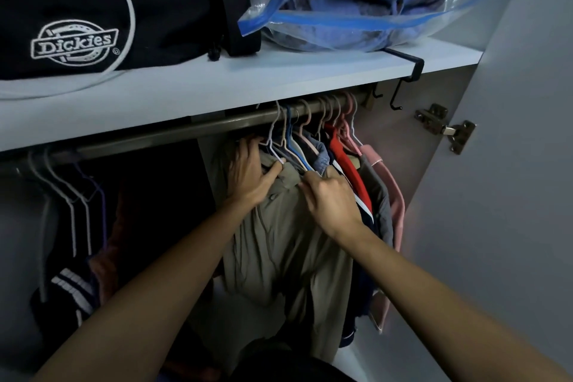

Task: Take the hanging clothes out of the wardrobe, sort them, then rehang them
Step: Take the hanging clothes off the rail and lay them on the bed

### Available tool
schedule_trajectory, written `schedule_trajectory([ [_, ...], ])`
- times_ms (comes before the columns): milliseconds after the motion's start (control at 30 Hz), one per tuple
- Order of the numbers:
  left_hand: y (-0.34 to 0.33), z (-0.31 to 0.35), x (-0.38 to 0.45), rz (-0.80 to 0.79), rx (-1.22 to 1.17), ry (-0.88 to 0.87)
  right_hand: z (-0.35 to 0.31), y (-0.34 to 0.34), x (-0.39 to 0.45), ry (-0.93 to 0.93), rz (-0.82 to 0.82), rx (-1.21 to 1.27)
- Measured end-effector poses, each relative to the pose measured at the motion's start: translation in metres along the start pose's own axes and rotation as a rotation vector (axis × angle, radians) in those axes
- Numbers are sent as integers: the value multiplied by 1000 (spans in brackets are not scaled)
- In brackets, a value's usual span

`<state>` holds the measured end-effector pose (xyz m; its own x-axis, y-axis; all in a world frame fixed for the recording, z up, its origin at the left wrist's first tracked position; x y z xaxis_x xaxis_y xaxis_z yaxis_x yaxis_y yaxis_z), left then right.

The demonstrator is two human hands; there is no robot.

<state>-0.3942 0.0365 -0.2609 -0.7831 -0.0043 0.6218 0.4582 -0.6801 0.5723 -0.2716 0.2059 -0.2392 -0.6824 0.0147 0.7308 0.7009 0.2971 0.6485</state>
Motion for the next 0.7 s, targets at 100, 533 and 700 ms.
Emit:
schedule_trajectory([
  [100, 11, 10, -11, -14, 0, -26, -1, 13, -10, -8, -12, 19],
  [533, 90, 112, -39, -92, 43, -357, 41, 151, -51, 8, -53, 14],
  [700, 110, 139, -63, -170, 12, -364, 53, 212, -83, -1, -43, 48],
])
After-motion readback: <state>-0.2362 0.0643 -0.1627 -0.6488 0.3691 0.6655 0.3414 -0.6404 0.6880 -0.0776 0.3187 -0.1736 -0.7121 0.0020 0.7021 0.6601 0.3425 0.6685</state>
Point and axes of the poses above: each hand's wrist, its own x-axis towards the middle knuckle, its own y-axis out of the back of the hand, z = x × y, the point moved 2 cm from there along x, towards the middle knuckle, and after that the axes turned 12 degrees about z, right-handed, at the moved point
